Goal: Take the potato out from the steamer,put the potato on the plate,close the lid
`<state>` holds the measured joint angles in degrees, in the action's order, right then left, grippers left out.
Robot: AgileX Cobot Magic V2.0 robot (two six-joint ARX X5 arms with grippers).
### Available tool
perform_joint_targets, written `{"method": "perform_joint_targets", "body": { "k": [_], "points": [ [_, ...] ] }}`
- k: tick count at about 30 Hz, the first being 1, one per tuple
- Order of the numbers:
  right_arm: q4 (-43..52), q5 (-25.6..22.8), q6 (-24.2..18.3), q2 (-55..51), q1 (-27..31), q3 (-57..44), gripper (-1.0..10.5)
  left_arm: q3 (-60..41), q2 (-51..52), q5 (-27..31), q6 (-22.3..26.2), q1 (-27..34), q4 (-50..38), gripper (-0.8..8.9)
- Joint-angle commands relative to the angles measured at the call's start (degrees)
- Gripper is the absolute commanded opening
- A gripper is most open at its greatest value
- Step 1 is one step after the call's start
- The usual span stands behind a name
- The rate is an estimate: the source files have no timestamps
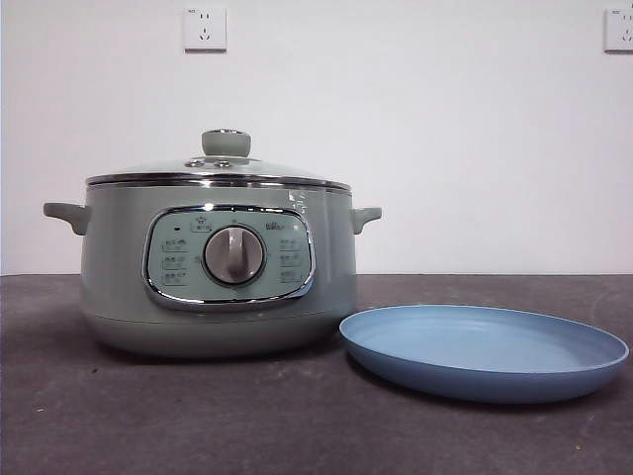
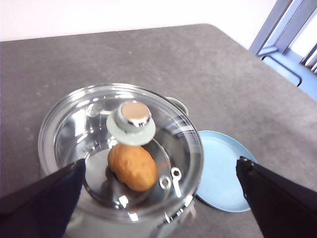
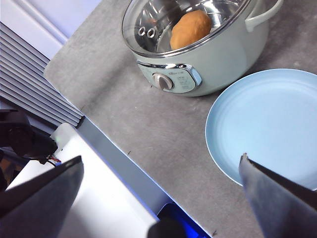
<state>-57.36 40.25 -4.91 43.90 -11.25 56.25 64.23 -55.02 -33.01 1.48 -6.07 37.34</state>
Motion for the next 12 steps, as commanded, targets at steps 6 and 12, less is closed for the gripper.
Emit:
{"method": "perform_joint_targets", "body": {
  "k": [6, 12],
  "points": [
    [0.26, -0.11, 0.11, 0.00, -0.09, 0.07, 6.9, 7.32, -14.32, 10.69, 2.69, -9.49, -4.83, 7.27],
    [0.26, -0.11, 0.11, 0.00, -0.09, 0.07, 6.9, 9.99, -23.80, 15.26, 3.98, -13.90, -8.37, 7.27]
  ]
}}
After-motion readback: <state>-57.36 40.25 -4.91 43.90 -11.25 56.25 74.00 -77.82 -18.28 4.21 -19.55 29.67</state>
